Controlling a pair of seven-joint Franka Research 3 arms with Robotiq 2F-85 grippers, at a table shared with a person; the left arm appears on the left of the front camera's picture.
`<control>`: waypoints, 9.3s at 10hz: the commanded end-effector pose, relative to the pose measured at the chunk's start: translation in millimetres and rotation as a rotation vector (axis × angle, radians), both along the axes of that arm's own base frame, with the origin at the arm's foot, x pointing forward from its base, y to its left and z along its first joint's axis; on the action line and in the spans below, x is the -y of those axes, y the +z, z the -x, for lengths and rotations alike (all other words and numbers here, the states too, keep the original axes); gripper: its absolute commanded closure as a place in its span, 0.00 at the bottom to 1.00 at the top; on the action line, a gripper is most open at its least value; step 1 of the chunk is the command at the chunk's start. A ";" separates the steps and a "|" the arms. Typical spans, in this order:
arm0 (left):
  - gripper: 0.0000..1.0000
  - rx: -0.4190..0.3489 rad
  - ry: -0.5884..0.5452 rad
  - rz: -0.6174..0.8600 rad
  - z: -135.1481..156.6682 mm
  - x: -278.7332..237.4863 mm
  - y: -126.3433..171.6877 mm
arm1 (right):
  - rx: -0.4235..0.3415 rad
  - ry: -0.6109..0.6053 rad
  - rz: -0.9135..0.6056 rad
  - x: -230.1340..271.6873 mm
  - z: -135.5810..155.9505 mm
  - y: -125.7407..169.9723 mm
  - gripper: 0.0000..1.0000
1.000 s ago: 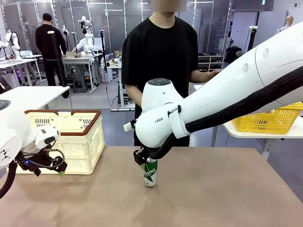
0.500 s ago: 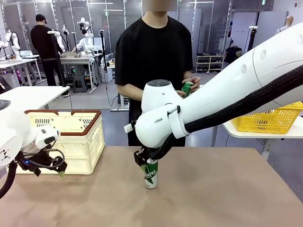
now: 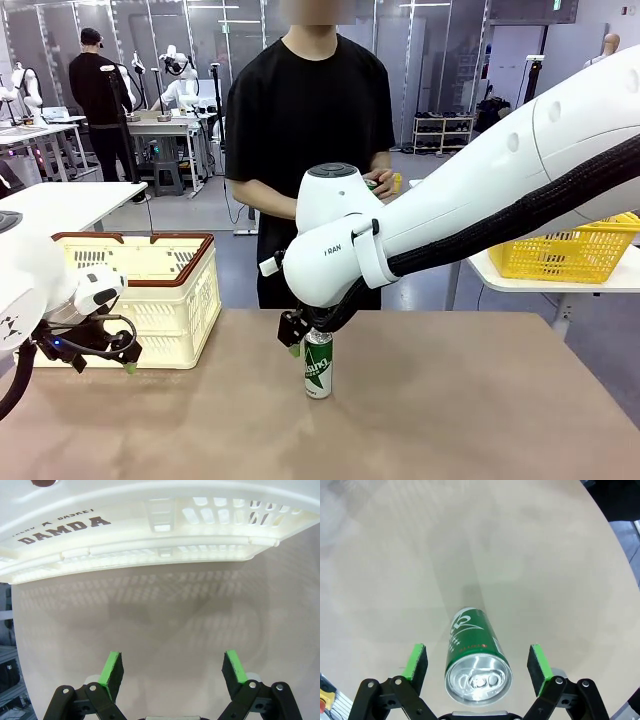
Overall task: Place the drinks into the Shopping basket.
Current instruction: Pick up one drink and place it into the Shopping basket.
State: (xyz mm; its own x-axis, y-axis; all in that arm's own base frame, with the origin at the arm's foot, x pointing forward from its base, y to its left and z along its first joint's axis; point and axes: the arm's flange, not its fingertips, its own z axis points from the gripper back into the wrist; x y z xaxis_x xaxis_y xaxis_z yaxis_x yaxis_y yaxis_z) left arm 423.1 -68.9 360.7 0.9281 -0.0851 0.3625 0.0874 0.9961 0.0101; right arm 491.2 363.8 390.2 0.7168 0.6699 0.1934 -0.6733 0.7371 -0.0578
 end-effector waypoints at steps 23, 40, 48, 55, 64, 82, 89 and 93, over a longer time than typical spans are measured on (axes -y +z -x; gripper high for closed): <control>0.00 -0.002 0.014 0.005 0.0 -0.4 -0.2 | 0.019 -0.554 0.014 321.0 123.4 60.4 0.00; 0.00 0.009 -0.863 -0.056 -19.7 295.2 87.4 | 0.019 -0.554 0.014 321.0 123.4 60.4 0.00; 0.00 -0.022 -0.789 -0.123 53.0 164.1 62.1 | 0.019 -0.554 0.014 321.0 123.4 60.4 0.00; 0.00 -0.012 -0.810 -0.106 32.4 172.1 53.9 | 0.019 -0.554 0.014 321.0 123.4 60.4 0.00; 0.00 0.015 -0.898 -0.260 -47.9 351.8 78.5 | 0.019 -0.554 0.014 321.0 123.4 60.4 0.00; 0.00 -0.138 -0.964 -0.194 -82.0 367.0 22.6 | 0.019 -0.554 0.014 321.0 123.4 60.4 0.00; 0.18 -0.184 -0.962 -0.158 -81.4 363.2 15.3 | 0.019 -0.554 0.014 321.0 123.4 60.4 0.00; 0.58 -0.191 -0.979 -0.161 -80.2 364.5 14.5 | 0.019 -0.554 0.014 321.0 123.4 60.4 0.00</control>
